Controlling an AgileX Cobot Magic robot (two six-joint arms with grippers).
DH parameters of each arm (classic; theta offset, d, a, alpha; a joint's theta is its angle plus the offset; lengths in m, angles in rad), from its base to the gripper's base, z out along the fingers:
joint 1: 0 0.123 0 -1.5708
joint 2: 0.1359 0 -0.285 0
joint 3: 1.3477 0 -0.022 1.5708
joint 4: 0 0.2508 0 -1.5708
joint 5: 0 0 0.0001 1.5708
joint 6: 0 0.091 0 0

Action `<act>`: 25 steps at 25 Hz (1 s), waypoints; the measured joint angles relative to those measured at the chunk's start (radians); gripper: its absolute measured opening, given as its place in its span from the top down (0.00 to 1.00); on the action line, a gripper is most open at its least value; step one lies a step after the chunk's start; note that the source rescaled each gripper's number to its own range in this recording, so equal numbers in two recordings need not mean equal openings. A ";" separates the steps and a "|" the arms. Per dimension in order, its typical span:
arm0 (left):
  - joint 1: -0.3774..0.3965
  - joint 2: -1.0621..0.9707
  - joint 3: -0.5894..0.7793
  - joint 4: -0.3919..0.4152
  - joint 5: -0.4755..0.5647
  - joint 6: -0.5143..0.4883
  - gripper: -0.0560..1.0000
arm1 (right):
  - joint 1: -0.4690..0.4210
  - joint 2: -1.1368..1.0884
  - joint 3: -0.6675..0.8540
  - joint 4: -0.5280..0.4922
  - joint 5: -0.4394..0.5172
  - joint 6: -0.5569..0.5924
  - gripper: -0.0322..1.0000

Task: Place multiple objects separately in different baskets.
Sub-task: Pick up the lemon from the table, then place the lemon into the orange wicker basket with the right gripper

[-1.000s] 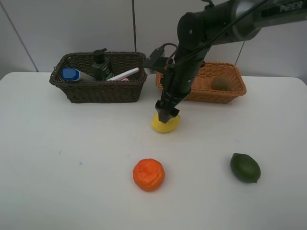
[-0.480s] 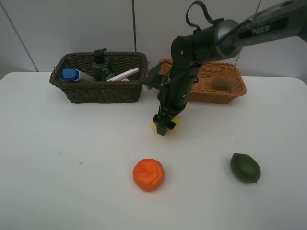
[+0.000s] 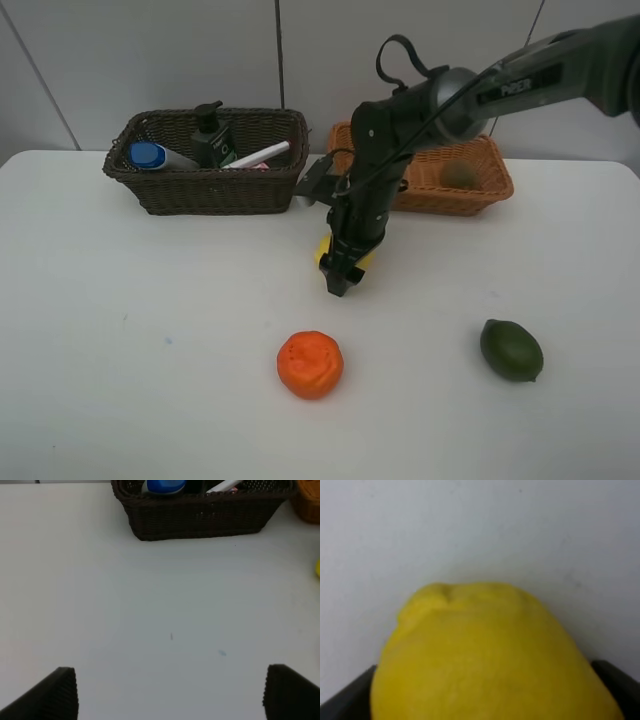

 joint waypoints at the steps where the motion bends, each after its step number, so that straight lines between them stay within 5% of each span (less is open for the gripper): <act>1: 0.000 0.000 0.000 0.000 0.000 0.000 0.03 | 0.000 0.000 0.000 0.000 0.000 0.000 0.48; 3: 0.000 0.000 0.000 0.000 0.000 0.000 0.03 | 0.000 0.000 0.000 0.000 -0.001 0.000 0.55; 18: 0.000 0.000 0.000 0.000 0.000 0.000 0.03 | 0.000 -0.085 0.006 0.000 0.054 0.001 0.55; 25: 0.000 0.000 0.000 0.000 0.000 0.000 0.03 | -0.023 -0.237 0.007 -0.021 -0.057 0.060 0.55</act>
